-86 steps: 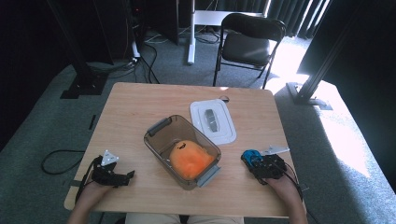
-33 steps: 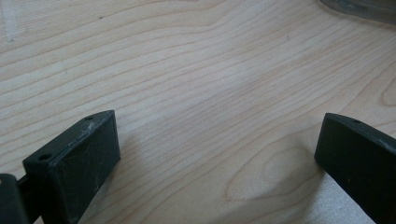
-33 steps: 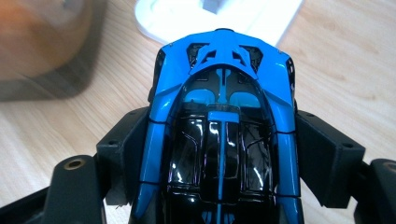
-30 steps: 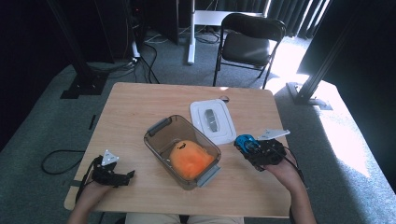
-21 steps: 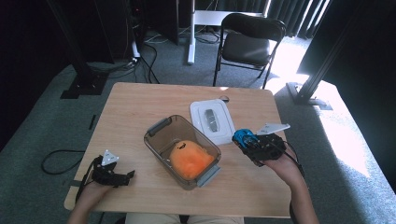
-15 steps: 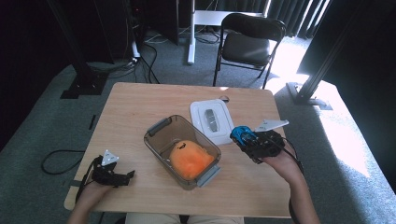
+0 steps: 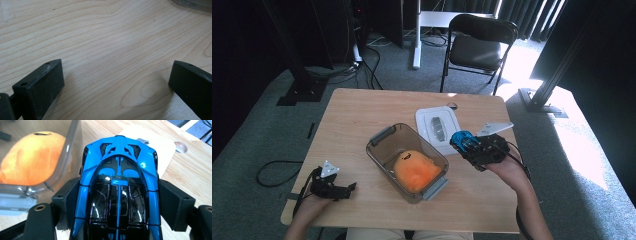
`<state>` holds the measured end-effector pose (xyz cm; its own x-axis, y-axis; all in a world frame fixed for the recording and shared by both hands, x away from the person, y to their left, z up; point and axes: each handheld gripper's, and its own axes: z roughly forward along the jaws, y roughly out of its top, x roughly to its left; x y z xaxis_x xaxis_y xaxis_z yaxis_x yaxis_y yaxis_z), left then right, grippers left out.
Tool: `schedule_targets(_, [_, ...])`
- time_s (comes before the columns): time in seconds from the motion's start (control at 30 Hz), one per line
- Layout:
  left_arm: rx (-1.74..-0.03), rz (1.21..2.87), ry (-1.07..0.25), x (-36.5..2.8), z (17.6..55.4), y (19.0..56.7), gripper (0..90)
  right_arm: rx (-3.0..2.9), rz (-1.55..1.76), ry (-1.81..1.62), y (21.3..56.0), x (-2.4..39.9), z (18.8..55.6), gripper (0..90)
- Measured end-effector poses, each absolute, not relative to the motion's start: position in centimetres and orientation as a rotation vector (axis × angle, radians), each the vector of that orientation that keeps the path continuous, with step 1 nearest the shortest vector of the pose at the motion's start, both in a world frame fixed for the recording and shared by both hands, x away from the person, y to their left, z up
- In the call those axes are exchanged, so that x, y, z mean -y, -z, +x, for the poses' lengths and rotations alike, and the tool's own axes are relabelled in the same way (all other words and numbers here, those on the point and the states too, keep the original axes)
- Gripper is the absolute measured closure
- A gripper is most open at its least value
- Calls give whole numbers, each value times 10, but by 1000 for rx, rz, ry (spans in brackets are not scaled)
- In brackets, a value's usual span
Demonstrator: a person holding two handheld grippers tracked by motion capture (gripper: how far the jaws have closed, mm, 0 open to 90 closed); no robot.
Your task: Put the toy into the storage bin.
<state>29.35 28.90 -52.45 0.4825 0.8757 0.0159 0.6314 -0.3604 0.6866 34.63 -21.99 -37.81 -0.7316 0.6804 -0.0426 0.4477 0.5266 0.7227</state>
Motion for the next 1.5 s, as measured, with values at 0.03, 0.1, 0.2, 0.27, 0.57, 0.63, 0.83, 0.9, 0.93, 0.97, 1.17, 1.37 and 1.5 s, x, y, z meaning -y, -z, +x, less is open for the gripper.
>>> schedule_targets(0.03, [-1239,2112,-512,-289,294,525,5,-2446,937,-1026,377,218,347,250])
schedule_targets(0.1, [-1239,2113,-512,-289,294,524,5,-2456,919,-1025,375,214,347,250])
schedule_targets(0.2, [-1239,2112,-512,-289,294,524,5,-2466,907,-1018,373,208,349,250])
schedule_targets(0.27, [-1239,2113,-512,-289,294,524,5,-2474,899,-1023,371,204,350,250])
schedule_targets(0.57, [-1238,2113,-510,-289,294,524,5,-2501,867,-1026,365,183,354,250])
schedule_targets(0.63, [-1239,2114,-511,-289,294,524,5,-2511,854,-1020,365,172,356,250])
schedule_targets(0.83, [-1238,2114,-511,-289,294,524,5,-2526,829,-1020,365,153,359,250])
schedule_targets(0.9, [-1238,2114,-511,-289,294,524,5,-2530,827,-1021,364,150,359,250])
schedule_targets(0.93, [-1238,2114,-511,-289,294,524,5,-2534,818,-1013,364,143,359,250])
schedule_targets(0.97, [-1238,2114,-511,-289,294,524,5,-2540,819,-1013,364,141,359,250])
schedule_targets(1.17, [-1239,2114,-510,-289,294,524,5,-2555,797,-1008,362,125,361,250])
schedule_targets(1.37, [-1239,2114,-510,-289,294,524,5,-2572,778,-1008,362,107,363,250])
schedule_targets(1.5, [-1237,2114,-511,-289,294,524,5,-2585,769,-1015,362,96,364,250])
